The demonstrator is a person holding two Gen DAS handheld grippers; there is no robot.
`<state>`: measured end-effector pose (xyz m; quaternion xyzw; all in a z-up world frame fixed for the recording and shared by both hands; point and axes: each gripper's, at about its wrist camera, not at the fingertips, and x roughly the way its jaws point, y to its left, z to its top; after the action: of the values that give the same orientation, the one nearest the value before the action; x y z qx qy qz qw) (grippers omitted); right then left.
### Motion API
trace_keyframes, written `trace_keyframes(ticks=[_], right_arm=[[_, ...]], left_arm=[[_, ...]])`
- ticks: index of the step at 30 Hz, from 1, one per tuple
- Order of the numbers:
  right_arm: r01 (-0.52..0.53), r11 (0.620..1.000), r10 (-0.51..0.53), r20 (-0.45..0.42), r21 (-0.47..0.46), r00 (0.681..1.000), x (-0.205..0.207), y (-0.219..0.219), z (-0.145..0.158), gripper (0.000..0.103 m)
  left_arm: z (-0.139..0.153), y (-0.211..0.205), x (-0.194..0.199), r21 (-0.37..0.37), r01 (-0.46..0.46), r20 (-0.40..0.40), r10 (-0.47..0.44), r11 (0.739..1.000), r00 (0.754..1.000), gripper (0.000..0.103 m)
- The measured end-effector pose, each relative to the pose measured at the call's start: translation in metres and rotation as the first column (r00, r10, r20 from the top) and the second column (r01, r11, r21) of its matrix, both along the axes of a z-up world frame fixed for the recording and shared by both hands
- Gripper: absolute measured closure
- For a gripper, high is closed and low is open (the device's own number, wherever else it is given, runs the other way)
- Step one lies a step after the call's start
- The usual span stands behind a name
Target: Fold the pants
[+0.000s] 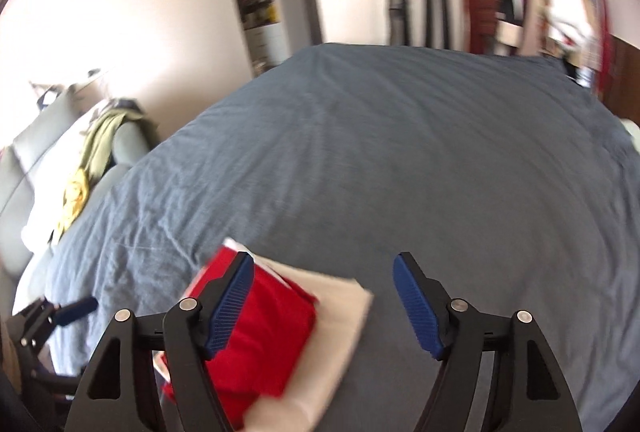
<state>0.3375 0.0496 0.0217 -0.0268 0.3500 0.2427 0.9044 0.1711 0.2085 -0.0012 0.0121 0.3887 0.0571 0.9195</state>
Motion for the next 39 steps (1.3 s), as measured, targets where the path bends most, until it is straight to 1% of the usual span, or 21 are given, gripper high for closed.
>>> trace_keyframes(ticks=[1,3,6,9,13,16,17,20,22,24,26,28,29,31,32,33,35,37,39], right_arm=[[0.030,1.000,-0.030,0.007,-0.003,1.000,-0.010,-0.011,-0.001,0.030],[0.077,0.997,-0.077,0.007,-0.005,0.997,-0.025,-0.027,-0.003,0.025],[0.140,0.990,-0.140,-0.003,0.005,0.990,-0.048,-0.052,-0.010,0.024],[0.168,0.986,-0.168,-0.019,0.003,0.986,-0.067,-0.071,-0.018,0.024],[0.211,0.977,-0.211,-0.012,0.011,0.977,-0.089,-0.092,-0.032,0.024],[0.221,0.975,-0.221,-0.011,0.028,0.975,-0.101,-0.106,-0.045,0.024],[0.219,0.975,-0.219,-0.004,0.031,0.976,-0.106,-0.111,-0.049,0.021],[0.204,0.979,-0.204,0.025,0.031,0.979,-0.118,-0.122,-0.060,0.020],[0.198,0.980,-0.199,0.041,0.028,0.979,-0.128,-0.128,-0.070,0.020],[0.193,0.981,-0.194,0.048,0.035,0.980,-0.138,-0.133,-0.078,0.020],[0.189,0.981,-0.192,0.068,0.045,0.979,-0.152,-0.139,-0.084,0.020],[0.190,0.981,-0.193,0.092,0.046,0.977,-0.167,-0.146,-0.088,0.020],[0.189,0.980,-0.194,0.112,0.054,0.975,-0.179,-0.150,-0.087,0.020],[0.195,0.979,-0.201,0.146,0.057,0.969,-0.198,-0.157,-0.083,0.020],[0.194,0.979,-0.201,0.160,0.059,0.967,-0.208,-0.160,-0.079,0.020],[0.194,0.979,-0.201,0.172,0.061,0.964,-0.218,-0.162,-0.075,0.020],[0.206,0.977,-0.211,0.182,0.046,0.960,-0.235,-0.164,-0.068,0.020],[0.217,0.975,-0.224,0.187,0.053,0.956,-0.249,-0.166,-0.062,0.018],[0.229,0.972,-0.236,0.176,0.057,0.956,-0.263,-0.167,-0.058,0.016]], left_arm=[[0.001,-0.008,-0.002,0.010,0.011,0.007,-0.011,1.000,1.000,0.027],[0.002,-0.023,-0.006,0.028,0.032,0.013,-0.033,0.999,0.999,0.023],[-0.002,-0.040,-0.012,0.044,0.057,0.030,-0.059,0.997,0.998,0.021],[-0.004,-0.057,-0.019,0.037,0.068,0.053,-0.070,0.997,0.996,0.019],[-0.013,-0.076,-0.030,0.023,0.060,0.088,-0.061,0.998,0.994,0.015],[-0.023,-0.091,-0.042,0.033,0.057,0.109,-0.060,0.998,0.992,0.015],[-0.028,-0.096,-0.047,0.039,0.056,0.121,-0.061,0.998,0.991,0.014],[-0.043,-0.107,-0.064,0.055,0.049,0.155,-0.056,0.997,0.986,0.012],[-0.054,-0.113,-0.078,0.044,0.039,0.181,-0.046,0.998,0.982,0.012],[-0.060,-0.118,-0.088,0.043,0.038,0.194,-0.046,0.998,0.980,0.012],[-0.063,-0.122,-0.103,0.033,0.023,0.223,-0.030,0.999,0.974,0.012],[-0.062,-0.128,-0.120,0.032,0.013,0.256,-0.021,0.999,0.966,0.012],[-0.059,-0.131,-0.129,0.043,0.000,0.266,-0.012,0.999,0.964,0.011],[-0.053,-0.135,-0.145,0.043,-0.012,0.284,-0.001,0.999,0.959,0.008],[-0.049,-0.136,-0.152,0.032,-0.020,0.284,0.010,0.999,0.959,0.005],[-0.045,-0.135,-0.157,0.018,-0.024,0.278,0.018,1.000,0.960,0.005],[-0.038,-0.134,-0.167,-0.008,-0.004,0.262,0.006,1.000,0.965,0.005],[-0.031,-0.133,-0.175,-0.009,0.005,0.252,-0.003,1.000,0.968,0.005],[-0.025,-0.132,-0.185,-0.005,0.004,0.270,-0.003,1.000,0.963,0.004]])
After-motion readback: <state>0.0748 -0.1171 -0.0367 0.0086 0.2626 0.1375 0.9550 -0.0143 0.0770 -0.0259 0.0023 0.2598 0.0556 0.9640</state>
